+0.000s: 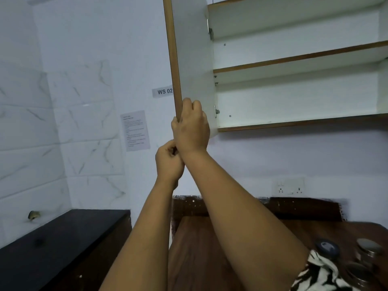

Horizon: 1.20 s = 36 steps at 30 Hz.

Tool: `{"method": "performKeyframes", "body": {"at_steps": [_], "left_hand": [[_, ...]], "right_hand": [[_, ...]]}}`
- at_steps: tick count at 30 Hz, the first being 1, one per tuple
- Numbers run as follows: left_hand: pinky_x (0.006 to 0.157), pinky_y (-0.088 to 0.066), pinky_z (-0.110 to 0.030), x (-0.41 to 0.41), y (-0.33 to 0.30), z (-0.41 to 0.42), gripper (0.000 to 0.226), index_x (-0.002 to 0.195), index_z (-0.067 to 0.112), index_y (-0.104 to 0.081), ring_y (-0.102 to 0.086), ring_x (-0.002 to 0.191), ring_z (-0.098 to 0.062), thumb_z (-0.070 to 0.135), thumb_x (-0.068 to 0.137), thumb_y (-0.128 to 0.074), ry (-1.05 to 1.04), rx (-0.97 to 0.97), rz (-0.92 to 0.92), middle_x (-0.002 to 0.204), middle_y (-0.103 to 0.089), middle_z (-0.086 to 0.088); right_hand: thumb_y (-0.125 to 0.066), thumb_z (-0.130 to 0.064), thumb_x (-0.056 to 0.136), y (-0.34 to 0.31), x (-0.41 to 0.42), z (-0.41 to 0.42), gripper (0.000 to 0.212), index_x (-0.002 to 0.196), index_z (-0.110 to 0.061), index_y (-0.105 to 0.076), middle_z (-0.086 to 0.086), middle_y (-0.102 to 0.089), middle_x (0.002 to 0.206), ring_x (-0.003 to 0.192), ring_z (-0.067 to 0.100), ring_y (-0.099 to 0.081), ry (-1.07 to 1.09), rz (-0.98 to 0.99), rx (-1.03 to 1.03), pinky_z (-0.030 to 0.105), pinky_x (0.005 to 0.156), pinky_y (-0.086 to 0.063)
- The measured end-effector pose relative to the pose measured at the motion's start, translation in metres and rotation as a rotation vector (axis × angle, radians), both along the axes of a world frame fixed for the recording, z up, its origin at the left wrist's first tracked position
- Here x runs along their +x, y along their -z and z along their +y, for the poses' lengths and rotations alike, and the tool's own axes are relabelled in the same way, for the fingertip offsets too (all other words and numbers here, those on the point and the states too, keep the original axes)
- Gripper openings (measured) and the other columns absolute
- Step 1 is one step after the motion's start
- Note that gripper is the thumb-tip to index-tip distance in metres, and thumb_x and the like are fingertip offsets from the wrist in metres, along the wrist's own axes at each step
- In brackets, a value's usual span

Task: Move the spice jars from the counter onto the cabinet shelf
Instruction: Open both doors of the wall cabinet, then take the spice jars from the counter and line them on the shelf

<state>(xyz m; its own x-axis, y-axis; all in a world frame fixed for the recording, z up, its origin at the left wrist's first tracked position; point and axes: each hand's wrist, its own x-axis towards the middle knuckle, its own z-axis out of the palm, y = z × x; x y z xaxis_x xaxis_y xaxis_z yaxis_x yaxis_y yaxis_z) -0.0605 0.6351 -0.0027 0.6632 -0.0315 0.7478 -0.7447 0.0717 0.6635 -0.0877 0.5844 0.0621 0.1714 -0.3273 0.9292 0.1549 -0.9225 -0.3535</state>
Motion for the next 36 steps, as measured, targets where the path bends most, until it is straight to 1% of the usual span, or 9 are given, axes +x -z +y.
{"method": "performKeyframes", "body": {"at_steps": [5,8,10,12,17,23,29,32,36], "left_hand": [[0.043,-0.027,-0.011,0.011,0.0,0.013,0.049,0.048,0.034,-0.055,-0.034,0.042,-0.002,0.005,0.088,-0.058,0.042,0.033,-0.036,0.041,-0.044,0.014],[0.05,-0.039,-0.014,0.007,0.003,0.013,0.021,0.077,0.029,-0.068,-0.049,0.051,0.0,0.021,0.093,-0.058,0.03,0.025,-0.061,0.056,-0.061,0.013],[0.061,-0.049,-0.014,0.004,0.007,0.009,0.02,0.105,0.023,-0.07,-0.062,0.07,0.003,0.031,0.097,-0.054,0.013,0.029,-0.085,0.078,-0.07,0.013],[0.078,-0.055,-0.016,0.001,0.015,0.002,0.028,0.119,0.022,-0.066,-0.066,0.091,0.001,0.036,0.098,-0.054,-0.001,-0.004,-0.065,0.099,-0.072,0.01],[0.111,-0.041,-0.034,-0.013,0.066,-0.033,0.051,0.144,0.014,-0.043,-0.048,0.133,-0.016,0.03,0.097,-0.056,-0.046,-0.077,0.181,0.145,-0.051,-0.003],[0.106,-0.043,-0.035,-0.025,0.171,-0.058,0.049,0.138,0.013,-0.046,-0.051,0.128,-0.02,0.024,0.092,-0.061,-0.03,0.141,0.227,0.139,-0.053,-0.004],[0.103,-0.038,-0.03,-0.036,0.279,-0.079,0.055,0.137,0.009,-0.047,-0.049,0.127,-0.023,0.021,0.087,-0.068,0.051,0.385,0.327,0.137,-0.054,-0.009],[0.104,-0.043,-0.037,-0.036,0.325,-0.091,0.054,0.135,0.013,-0.049,-0.052,0.124,-0.023,0.021,0.086,-0.069,0.131,0.452,0.455,0.133,-0.055,-0.007],[0.101,-0.046,-0.036,-0.033,0.367,-0.115,0.049,0.131,0.021,-0.049,-0.053,0.121,-0.017,0.025,0.086,-0.068,0.19,0.466,0.541,0.13,-0.055,0.0]], "right_hand": [[-0.064,-0.018,0.088,0.006,0.005,0.007,0.036,0.123,-0.013,-0.055,0.006,-0.053,0.11,0.091,0.024,-0.057,-0.052,0.028,0.005,0.031,0.069,-0.05],[-0.069,-0.02,0.087,0.017,-0.001,0.0,0.056,0.14,-0.017,-0.049,0.006,-0.053,0.115,0.1,0.021,-0.058,-0.241,0.08,0.061,0.032,0.087,-0.051],[-0.066,-0.022,0.09,0.026,-0.008,-0.007,0.054,0.141,-0.019,-0.049,0.005,-0.056,0.116,0.105,0.018,-0.058,-0.352,0.111,0.117,0.028,0.092,-0.05],[-0.057,-0.024,0.096,0.04,-0.014,-0.014,0.041,0.136,-0.018,-0.056,0.005,-0.06,0.116,0.105,0.017,-0.06,-0.385,0.114,0.15,0.03,0.092,-0.051],[-0.047,-0.028,0.1,0.097,-0.023,-0.035,0.031,0.124,-0.015,-0.063,0.004,-0.065,0.117,0.103,0.016,-0.061,-0.278,0.118,0.23,0.031,0.088,-0.052],[-0.047,-0.031,0.1,0.213,-0.05,-0.103,0.03,0.12,-0.014,-0.061,0.004,-0.064,0.115,0.103,0.016,-0.06,-0.076,0.298,0.389,0.02,0.082,-0.043],[-0.049,-0.033,0.098,0.327,-0.098,-0.183,0.028,0.116,-0.017,-0.061,0.008,-0.063,0.118,0.107,0.024,-0.058,0.148,0.472,0.632,0.026,0.082,-0.041],[-0.052,-0.033,0.097,0.37,-0.114,-0.216,0.027,0.115,-0.016,-0.062,0.01,-0.063,0.118,0.106,0.026,-0.059,0.259,0.562,0.751,0.025,0.081,-0.041],[-0.06,-0.025,0.092,0.416,-0.119,-0.253,0.025,0.111,-0.008,-0.061,0.014,-0.064,0.109,0.1,0.031,-0.061,0.298,0.658,0.83,0.038,0.088,-0.049]]}}
